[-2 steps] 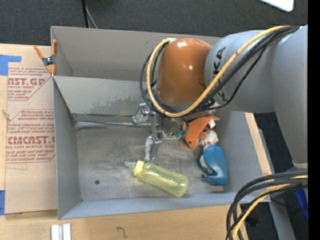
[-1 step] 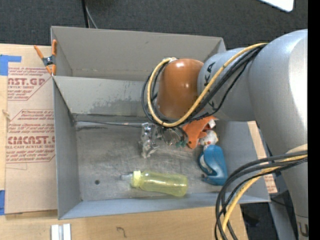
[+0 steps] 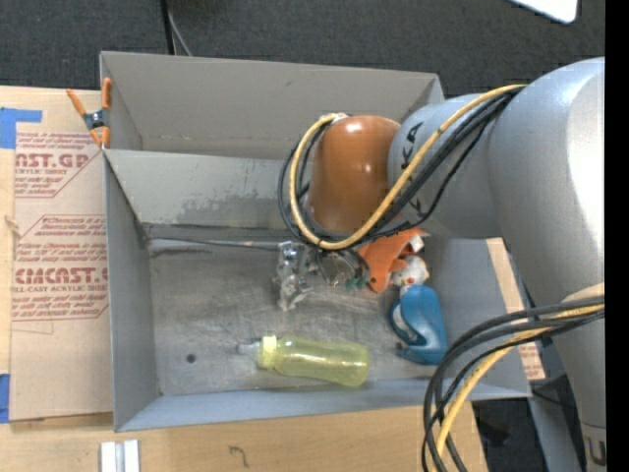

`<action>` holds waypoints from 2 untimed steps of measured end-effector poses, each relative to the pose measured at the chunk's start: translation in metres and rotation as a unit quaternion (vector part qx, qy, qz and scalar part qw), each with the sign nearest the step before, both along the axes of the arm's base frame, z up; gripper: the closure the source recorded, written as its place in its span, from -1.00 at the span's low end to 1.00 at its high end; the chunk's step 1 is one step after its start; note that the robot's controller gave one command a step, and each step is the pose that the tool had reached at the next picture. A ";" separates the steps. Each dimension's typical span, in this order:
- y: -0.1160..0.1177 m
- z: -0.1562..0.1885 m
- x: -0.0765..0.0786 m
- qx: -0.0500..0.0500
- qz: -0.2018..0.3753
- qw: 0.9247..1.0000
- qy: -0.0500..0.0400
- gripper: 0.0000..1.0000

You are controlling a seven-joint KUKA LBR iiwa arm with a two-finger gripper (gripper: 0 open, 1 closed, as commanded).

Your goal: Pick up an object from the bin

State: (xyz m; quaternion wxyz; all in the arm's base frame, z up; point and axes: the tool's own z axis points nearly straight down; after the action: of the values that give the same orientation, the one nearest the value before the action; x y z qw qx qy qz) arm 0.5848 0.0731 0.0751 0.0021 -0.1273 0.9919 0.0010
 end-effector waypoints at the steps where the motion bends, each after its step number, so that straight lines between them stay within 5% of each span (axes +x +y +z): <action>1: -0.010 0.127 -0.002 -0.001 0.024 1.000 0.000 1.00; 2: -0.010 0.127 -0.002 0.000 0.024 1.000 0.001 -1.00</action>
Offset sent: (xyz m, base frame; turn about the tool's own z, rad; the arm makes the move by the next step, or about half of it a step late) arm 0.0000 0.0000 0.0000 0.0000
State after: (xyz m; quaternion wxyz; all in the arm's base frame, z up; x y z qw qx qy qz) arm 0.5826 0.0636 0.2022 0.0014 -0.1512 0.9885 0.0007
